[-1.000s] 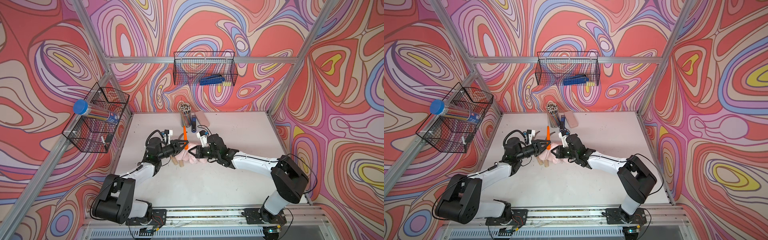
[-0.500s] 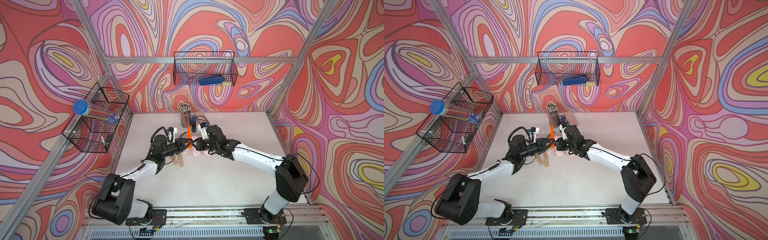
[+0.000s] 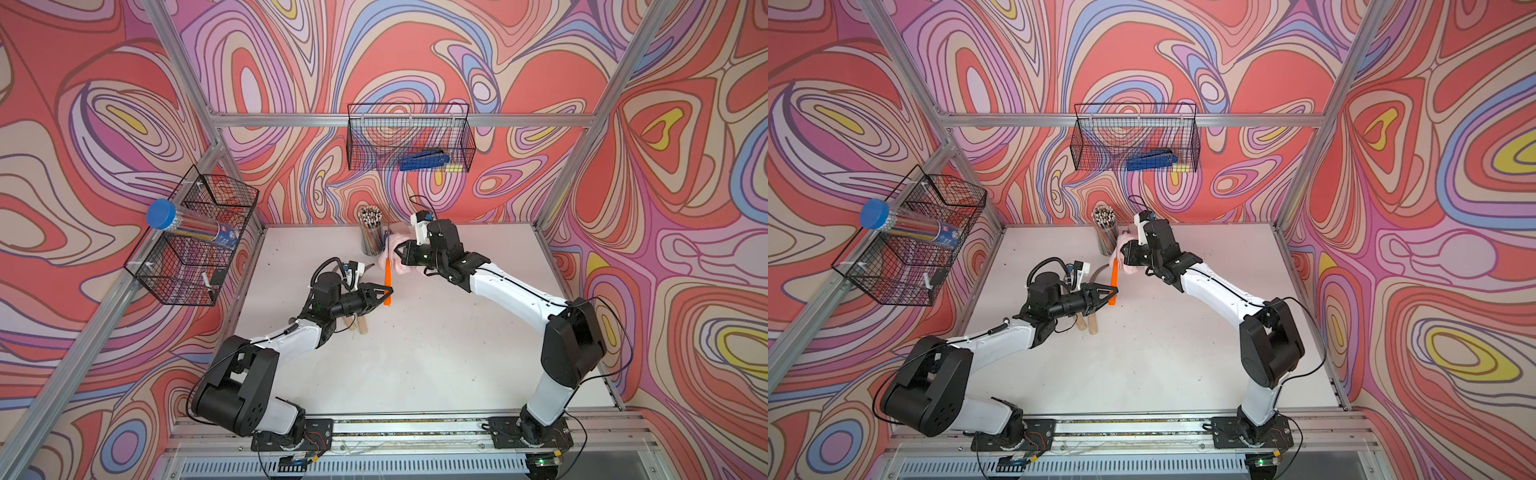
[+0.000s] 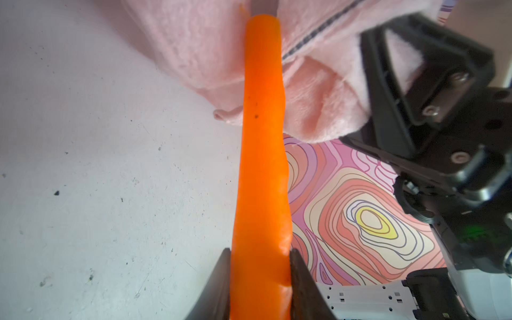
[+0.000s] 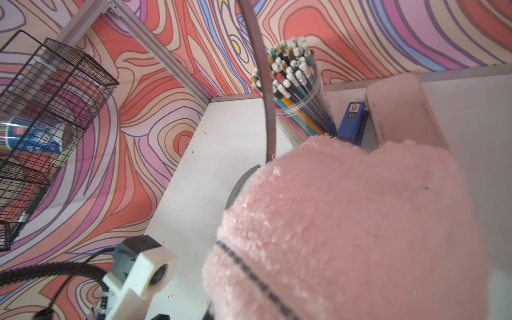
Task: Wipe small sickles with rags
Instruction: Wipe the small sickle.
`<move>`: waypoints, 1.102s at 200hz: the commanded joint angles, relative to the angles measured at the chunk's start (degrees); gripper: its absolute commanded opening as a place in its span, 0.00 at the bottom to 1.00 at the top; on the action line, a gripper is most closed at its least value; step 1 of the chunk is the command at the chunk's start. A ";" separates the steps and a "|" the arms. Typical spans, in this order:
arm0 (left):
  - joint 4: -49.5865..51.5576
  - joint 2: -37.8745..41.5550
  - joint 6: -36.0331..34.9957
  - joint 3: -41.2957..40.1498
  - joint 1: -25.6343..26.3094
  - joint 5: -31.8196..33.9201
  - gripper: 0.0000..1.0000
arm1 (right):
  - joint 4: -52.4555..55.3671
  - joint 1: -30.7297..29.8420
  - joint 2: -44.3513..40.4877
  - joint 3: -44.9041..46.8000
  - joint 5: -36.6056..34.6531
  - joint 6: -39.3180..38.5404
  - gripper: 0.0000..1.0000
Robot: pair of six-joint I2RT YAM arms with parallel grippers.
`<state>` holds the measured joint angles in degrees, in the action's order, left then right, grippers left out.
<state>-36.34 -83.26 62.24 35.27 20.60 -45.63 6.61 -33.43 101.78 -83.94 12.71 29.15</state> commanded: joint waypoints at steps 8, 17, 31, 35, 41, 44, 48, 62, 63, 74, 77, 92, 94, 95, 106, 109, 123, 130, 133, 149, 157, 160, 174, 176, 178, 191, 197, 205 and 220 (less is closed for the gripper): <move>-4.49 -1.11 1.68 0.84 0.07 -2.22 0.00 | -3.70 -0.74 1.55 2.10 5.40 0.19 0.00; -5.23 -1.03 1.92 0.60 0.08 -2.27 0.00 | -5.24 -0.84 1.24 4.13 6.37 1.11 0.00; -4.02 -0.69 1.13 1.09 -0.02 -2.36 0.00 | -6.40 -1.11 0.65 6.73 7.34 2.08 0.00; -3.49 -0.55 0.68 1.20 0.00 -2.35 0.00 | -6.63 -1.19 0.37 7.51 7.68 2.34 0.00; -2.78 -0.46 0.17 1.37 -0.02 -2.23 0.00 | -7.21 -1.28 0.10 8.58 8.27 2.94 0.00; -2.50 -0.41 -0.01 1.45 0.04 -2.19 0.00 | -7.41 -1.35 0.09 9.21 8.56 3.16 0.00; -2.43 -0.33 -0.05 1.47 -0.03 -2.05 0.00 | -7.77 -1.46 -0.70 10.02 8.89 3.48 0.00; -2.85 -0.23 0.12 1.25 0.04 -2.10 0.00 | -9.47 -2.09 -3.21 13.15 9.59 5.09 0.00; -2.90 -0.23 0.14 1.23 0.01 -2.10 0.00 | -9.58 -2.13 -3.32 13.35 9.65 5.16 0.00; -3.39 -0.07 0.43 1.04 0.03 -2.10 0.00 | -10.31 -3.00 -4.65 15.06 10.36 6.15 0.00; -3.37 -0.06 0.22 1.09 0.01 -1.99 0.00 | -10.30 -3.31 -5.02 15.40 10.40 6.35 0.00; -1.96 -0.27 -0.65 1.54 -0.02 -1.88 0.00 | -10.17 -5.21 -6.42 16.92 10.20 6.36 0.00; -1.74 -0.35 -0.83 1.67 -0.03 -1.91 0.00 | -10.14 -5.48 -6.53 17.04 10.11 6.43 0.00; -1.68 -0.42 -0.86 1.70 -0.03 -1.92 0.00 | -10.13 -5.58 -6.60 17.09 10.08 6.44 0.00; -1.82 -1.04 -0.66 1.83 -0.01 -2.14 0.00 | -10.47 -6.29 -7.32 18.15 9.70 7.09 0.00; -2.14 -1.22 -0.38 1.76 -0.03 -2.18 0.00 | -10.74 -6.30 -7.43 18.46 9.70 7.47 0.00; -5.22 -1.96 1.41 1.02 -0.03 -2.51 0.00 | -12.22 -6.30 -7.65 19.67 9.25 8.83 0.00; -6.36 -2.14 1.93 0.66 0.03 -2.47 0.00 | -12.03 -6.30 -7.44 19.44 8.55 8.74 0.00; -6.57 -2.15 2.00 0.60 0.04 -2.49 0.00 | -11.79 -6.31 -7.28 19.29 8.40 8.75 0.00; -6.22 -2.30 1.85 0.80 0.03 -2.60 0.00 | -9.71 -6.14 -5.89 17.32 7.51 9.22 0.00; -6.18 -2.42 1.88 0.92 0.03 -2.77 0.00 | -8.74 -5.61 -5.59 16.19 6.90 9.60 0.00; -6.34 -2.47 2.14 0.86 0.03 -2.80 0.00 | -8.89 -5.34 -5.54 15.98 6.76 9.75 0.00; -8.33 -2.43 3.41 0.32 0.00 -2.89 0.00 | -9.18 -3.69 -5.12 14.55 5.97 9.97 0.00; -8.54 -2.34 3.50 0.20 -0.03 -2.89 0.00 | -8.99 -3.45 -4.93 14.28 5.87 9.97 0.00; -8.70 -2.30 3.66 0.10 -0.03 -2.96 0.00 | -8.85 -3.17 -4.75 13.99 5.78 9.97 0.00; -8.51 -1.88 3.51 0.13 -0.03 -2.89 0.00 | -7.22 -1.39 -2.68 10.77 5.92 9.73 0.00; -7.91 -1.81 3.17 0.28 -0.02 -2.89 0.00 | -6.12 -0.55 -1.61 9.21 5.92 9.57 0.00; -7.13 -1.73 2.66 0.52 -0.02 -2.88 0.00 | -5.47 0.49 -0.64 7.44 6.29 9.50 0.00; -7.61 -1.66 3.09 0.45 -0.03 -3.04 0.00 | -5.38 1.52 1.59 5.44 6.51 8.72 0.00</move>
<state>-40.21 -85.27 65.12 35.24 20.23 -46.61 0.78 -33.98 100.16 -74.78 18.85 38.68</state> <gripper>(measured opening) 0.297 0.107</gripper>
